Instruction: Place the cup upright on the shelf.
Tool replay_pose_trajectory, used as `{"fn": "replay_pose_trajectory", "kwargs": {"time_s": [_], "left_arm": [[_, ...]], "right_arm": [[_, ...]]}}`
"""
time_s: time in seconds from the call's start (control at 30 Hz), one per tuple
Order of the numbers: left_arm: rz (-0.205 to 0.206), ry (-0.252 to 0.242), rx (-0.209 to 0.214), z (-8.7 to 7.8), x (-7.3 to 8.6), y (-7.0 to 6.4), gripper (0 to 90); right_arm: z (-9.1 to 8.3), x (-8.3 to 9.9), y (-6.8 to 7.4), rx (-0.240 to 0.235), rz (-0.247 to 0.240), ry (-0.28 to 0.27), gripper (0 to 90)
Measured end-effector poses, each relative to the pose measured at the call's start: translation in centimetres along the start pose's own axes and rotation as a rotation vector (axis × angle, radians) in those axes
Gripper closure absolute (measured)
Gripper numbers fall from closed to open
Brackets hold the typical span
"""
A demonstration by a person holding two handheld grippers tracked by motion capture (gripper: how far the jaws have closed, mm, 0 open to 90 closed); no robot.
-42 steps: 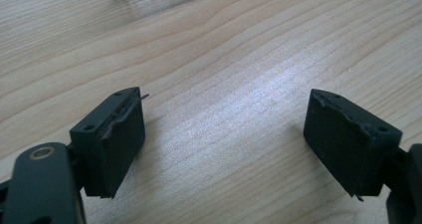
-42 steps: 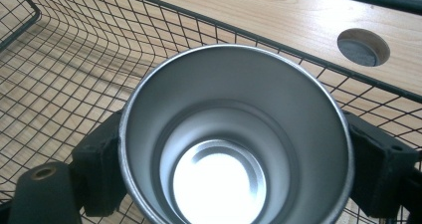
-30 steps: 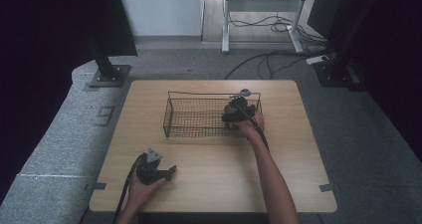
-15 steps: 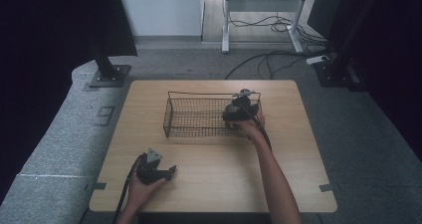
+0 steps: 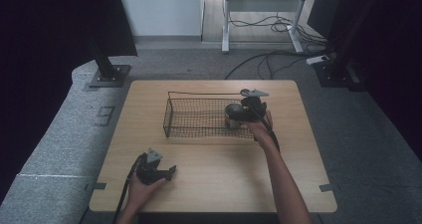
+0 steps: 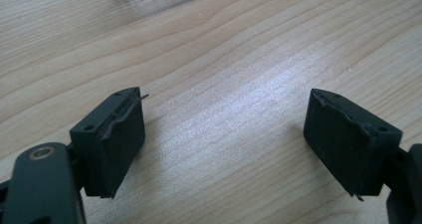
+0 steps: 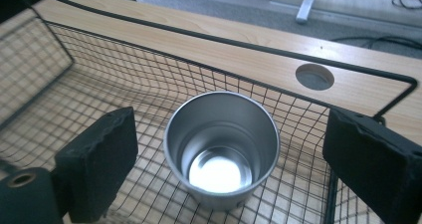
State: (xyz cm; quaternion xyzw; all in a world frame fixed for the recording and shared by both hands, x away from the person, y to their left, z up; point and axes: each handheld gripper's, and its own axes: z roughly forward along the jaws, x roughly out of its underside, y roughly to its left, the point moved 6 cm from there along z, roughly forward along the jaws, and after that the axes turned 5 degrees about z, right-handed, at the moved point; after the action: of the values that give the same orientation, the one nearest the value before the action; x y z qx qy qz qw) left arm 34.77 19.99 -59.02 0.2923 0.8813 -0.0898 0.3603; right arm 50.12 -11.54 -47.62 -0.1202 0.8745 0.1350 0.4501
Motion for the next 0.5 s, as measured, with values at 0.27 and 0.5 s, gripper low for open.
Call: {"fn": "replay_pose_trajectory", "kwargs": {"time_s": [0.27,0.5], "left_arm": [[0.000,0.001,-0.001,0.0,0.0,0.0,16.6],[-0.001,-0.001,-0.002,0.0,0.0,0.0,16.6]], "right_arm": [[-3.5,1.5,0.2,-0.059,0.009,-0.048,11.1],[-5.0,4.6,-0.3,-0.079,0.020,-0.064,13.1]]}}
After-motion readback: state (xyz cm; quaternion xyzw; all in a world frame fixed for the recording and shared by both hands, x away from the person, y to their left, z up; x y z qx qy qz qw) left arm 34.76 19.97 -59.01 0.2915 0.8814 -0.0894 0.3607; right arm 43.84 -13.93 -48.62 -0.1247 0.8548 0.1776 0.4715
